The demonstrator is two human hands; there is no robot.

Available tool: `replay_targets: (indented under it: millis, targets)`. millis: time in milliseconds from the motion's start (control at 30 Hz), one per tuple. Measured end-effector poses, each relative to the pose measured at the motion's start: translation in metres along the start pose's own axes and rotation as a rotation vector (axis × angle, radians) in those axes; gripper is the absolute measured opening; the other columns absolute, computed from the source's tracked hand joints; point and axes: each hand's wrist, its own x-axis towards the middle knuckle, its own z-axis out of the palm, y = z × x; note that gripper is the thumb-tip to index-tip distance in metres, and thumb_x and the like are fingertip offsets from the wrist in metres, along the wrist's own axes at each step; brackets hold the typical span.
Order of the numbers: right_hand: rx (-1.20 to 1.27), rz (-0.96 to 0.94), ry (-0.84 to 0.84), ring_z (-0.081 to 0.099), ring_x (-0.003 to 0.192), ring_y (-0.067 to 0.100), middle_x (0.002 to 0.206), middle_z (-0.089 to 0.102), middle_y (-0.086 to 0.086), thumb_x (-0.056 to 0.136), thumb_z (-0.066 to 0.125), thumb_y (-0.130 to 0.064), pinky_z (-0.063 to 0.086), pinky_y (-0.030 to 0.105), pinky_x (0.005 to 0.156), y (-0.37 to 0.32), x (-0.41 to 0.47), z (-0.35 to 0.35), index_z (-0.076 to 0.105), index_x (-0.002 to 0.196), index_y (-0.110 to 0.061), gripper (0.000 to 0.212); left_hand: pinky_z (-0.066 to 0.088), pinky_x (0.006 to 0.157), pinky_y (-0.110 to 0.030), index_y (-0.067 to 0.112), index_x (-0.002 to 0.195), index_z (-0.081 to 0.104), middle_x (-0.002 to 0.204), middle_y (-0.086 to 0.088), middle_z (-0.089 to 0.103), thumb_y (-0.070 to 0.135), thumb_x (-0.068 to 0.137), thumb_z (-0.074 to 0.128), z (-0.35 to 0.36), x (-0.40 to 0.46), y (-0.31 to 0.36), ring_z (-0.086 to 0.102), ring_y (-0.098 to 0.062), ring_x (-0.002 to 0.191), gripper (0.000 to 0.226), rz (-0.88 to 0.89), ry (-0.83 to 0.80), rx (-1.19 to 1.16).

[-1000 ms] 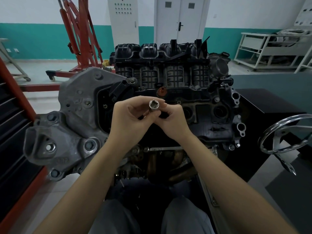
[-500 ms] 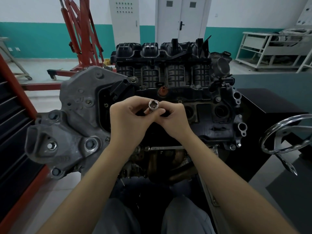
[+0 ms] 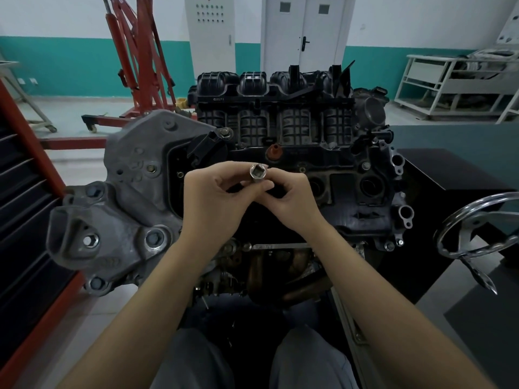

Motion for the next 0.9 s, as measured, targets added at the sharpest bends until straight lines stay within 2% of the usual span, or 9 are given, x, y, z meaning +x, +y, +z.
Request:
replay_targets:
  millis: [100,167,267,333,500,600,700,767,900]
  targets:
    - [0.002,-0.04,-0.039,0.064,0.092,-0.006,0.096,0.065,-0.015,0.085,0.065,-0.002,0.048,0.014,0.08,-0.001,-0.0006,0.0005,0.063,0.109,-0.011,0.025,0.056,0.084,-0.028,0.016,0.099,0.071,0.095,0.001,0.073,-0.008,0.077,0.072,-0.0029,0.0003,0.0013,0.071,-0.013,0.092,0.033,0.007,-0.119,-0.069]
    - [0.017,-0.028,-0.002,0.065,0.086,-0.007,0.092,0.067,-0.01,0.084,0.066,-0.006,0.048,0.012,0.076,0.0011,-0.0012,0.0005,0.065,0.105,-0.007,0.021,0.056,0.085,-0.029,0.011,0.101,0.07,0.097,-0.004,0.073,-0.01,0.078,0.07,-0.0051,0.0014,0.0022,0.071,-0.017,0.094,0.032,0.007,-0.191,-0.095]
    - [0.047,0.034,0.045,0.071,0.084,0.017,0.089,0.073,0.011,0.079,0.071,-0.004,0.057,0.035,0.076,0.002,-0.0013,0.0007,0.071,0.095,0.001,0.016,0.057,0.083,-0.031,0.007,0.094,0.073,0.091,-0.004,0.074,-0.003,0.072,0.079,-0.0038,0.0022,0.002,0.071,-0.014,0.089,0.025,0.03,-0.138,0.01]
    - [0.046,0.037,0.047,0.071,0.086,0.023,0.09,0.073,0.013,0.078,0.072,-0.003,0.057,0.041,0.078,0.0011,-0.0001,0.0004,0.071,0.096,0.003,0.018,0.058,0.08,-0.03,0.013,0.089,0.073,0.087,0.0,0.074,0.001,0.069,0.082,-0.0017,0.0008,0.0018,0.072,-0.012,0.085,0.025,0.032,-0.067,0.047]
    - [0.03,-0.008,-0.06,0.064,0.09,-0.007,0.094,0.065,-0.018,0.085,0.063,0.001,0.046,0.011,0.079,0.0002,0.0005,-0.0003,0.062,0.109,-0.013,0.027,0.056,0.086,-0.035,0.022,0.095,0.07,0.094,-0.001,0.073,-0.009,0.075,0.073,-0.0032,-0.0008,-0.0004,0.071,-0.016,0.092,0.036,0.023,-0.109,-0.024]
    - [0.019,0.029,-0.02,0.068,0.088,0.001,0.091,0.07,-0.007,0.083,0.069,-0.001,0.052,0.02,0.079,0.0033,0.0,0.0011,0.069,0.101,-0.01,0.021,0.057,0.085,-0.035,0.013,0.095,0.072,0.093,-0.003,0.073,-0.006,0.074,0.076,-0.0041,-0.0003,-0.0016,0.071,-0.017,0.091,0.028,0.012,-0.11,0.026]
    - [0.031,0.051,0.018,0.071,0.088,0.016,0.092,0.073,0.009,0.079,0.073,0.0,0.057,0.033,0.081,0.0038,0.0004,0.0022,0.072,0.097,-0.001,0.018,0.057,0.078,-0.03,0.015,0.085,0.074,0.084,0.002,0.073,0.004,0.068,0.084,-0.0012,-0.0003,-0.0008,0.071,-0.012,0.082,0.022,0.021,0.015,0.143]
    - [0.037,0.025,-0.001,0.07,0.092,0.014,0.096,0.073,0.007,0.081,0.072,-0.001,0.055,0.03,0.083,0.0023,0.0006,0.001,0.071,0.102,-0.001,0.021,0.058,0.078,-0.029,0.018,0.086,0.073,0.085,0.004,0.073,0.003,0.07,0.082,0.0008,-0.0012,0.0004,0.071,-0.011,0.082,0.024,0.007,0.034,0.109]
    - [0.039,0.007,-0.069,0.065,0.094,-0.002,0.098,0.067,-0.012,0.084,0.065,-0.001,0.049,0.017,0.083,0.0005,0.0008,-0.0005,0.063,0.113,-0.012,0.031,0.056,0.084,-0.03,0.012,0.098,0.072,0.093,-0.002,0.074,-0.007,0.076,0.074,-0.0006,-0.001,0.0005,0.072,-0.014,0.09,0.029,-0.019,-0.072,-0.027]
